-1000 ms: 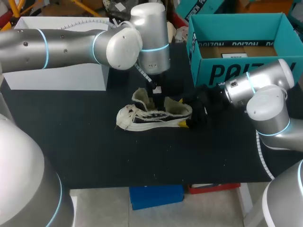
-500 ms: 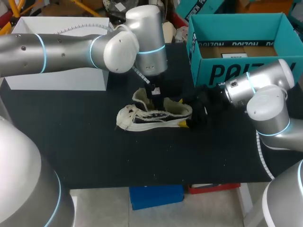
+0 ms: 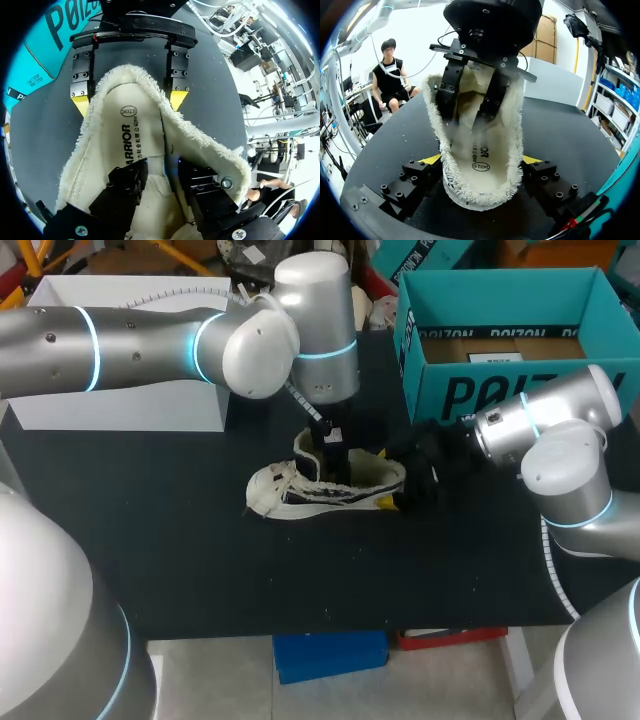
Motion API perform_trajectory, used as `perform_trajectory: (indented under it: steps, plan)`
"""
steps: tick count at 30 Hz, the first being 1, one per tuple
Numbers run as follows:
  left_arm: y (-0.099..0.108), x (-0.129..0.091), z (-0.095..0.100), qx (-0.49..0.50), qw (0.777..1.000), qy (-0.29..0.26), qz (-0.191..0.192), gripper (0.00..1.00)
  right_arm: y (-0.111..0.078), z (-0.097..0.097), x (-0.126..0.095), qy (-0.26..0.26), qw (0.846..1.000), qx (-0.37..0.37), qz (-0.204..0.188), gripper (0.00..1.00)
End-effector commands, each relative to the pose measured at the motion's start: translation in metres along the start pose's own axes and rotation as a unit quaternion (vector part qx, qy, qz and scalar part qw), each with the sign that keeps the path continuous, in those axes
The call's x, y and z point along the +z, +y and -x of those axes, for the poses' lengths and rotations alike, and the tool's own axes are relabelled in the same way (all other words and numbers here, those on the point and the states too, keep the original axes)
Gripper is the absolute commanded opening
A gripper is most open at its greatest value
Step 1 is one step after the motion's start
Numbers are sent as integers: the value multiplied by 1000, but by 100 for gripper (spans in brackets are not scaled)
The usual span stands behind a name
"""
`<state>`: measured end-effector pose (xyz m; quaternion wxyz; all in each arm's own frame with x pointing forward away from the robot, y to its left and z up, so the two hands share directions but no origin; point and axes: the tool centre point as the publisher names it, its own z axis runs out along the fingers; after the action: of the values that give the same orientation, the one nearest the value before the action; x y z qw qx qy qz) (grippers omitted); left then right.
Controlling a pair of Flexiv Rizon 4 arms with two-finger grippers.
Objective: Take the shoe out of the shoebox, open the shoe tongue, remove and reinsert the insole, then place the shoe into the shoebox
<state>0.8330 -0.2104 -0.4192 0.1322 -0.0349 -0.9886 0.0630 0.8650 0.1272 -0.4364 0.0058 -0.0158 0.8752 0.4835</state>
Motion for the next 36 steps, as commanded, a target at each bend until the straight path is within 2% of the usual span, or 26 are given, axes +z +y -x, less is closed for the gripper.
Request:
perform_trajectory:
  steps: [1, 6, 12, 15, 20, 25, 27, 28, 29, 30, 31, 32, 34, 36]
  plan:
    - [-3, 17, -9, -3, 997, -58, 43, 40, -2, 1, 0, 0, 1000, 1, -1, 0]
    - [3, 20, -2, -9, 988, -138, 70, 40, -2, 1, 0, 0, 1000, 1, -1, 0]
    - [15, 24, 14, -20, 984, -165, 69, 39, -2, 1, 0, 0, 1000, 1, -1, 0]
    - [17, 27, 17, -12, 976, -200, 88, 38, -2, 1, 0, 0, 1000, 1, -1, 0]
    - [19, 43, 15, 10, 950, -281, 134, 36, -2, 1, 0, 0, 1000, 1, -1, 0]
    - [29, 46, 20, -18, 924, -355, 141, 30, -2, 1, 0, 0, 1000, 1, -1, 0]
    - [34, 46, 25, -33, 916, -375, 138, 35, -2, 1, 0, 0, 1000, 1, -1, 0]
    - [37, 45, 27, -43, 913, -383, 131, 44, -2, 1, 0, 0, 1000, 1, -1, 0]
    - [40, 44, 29, -49, 909, -393, 131, 45, -2, 1, 0, 0, 1000, 1, -1, 0]
    - [43, 42, 33, -58, 905, -402, 125, 35, -2, 1, 0, 0, 1000, 1, -1, 0]
    - [46, 41, 36, -64, 902, -410, 119, 21, -2, 1, 0, 0, 1000, 1, -1, 0]
    - [48, 40, 38, -71, 897, -420, 116, 16, -2, 1, 0, 0, 1000, 1, -1, 0]
    - [52, 37, 43, -78, 894, -428, 108, 21, -2, 1, 0, 0, 1000, 1, -1, 0]
    - [54, 36, 48, -80, 890, -437, 103, 19, -2, 1, 0, 0, 1000, 1, -1, 0]
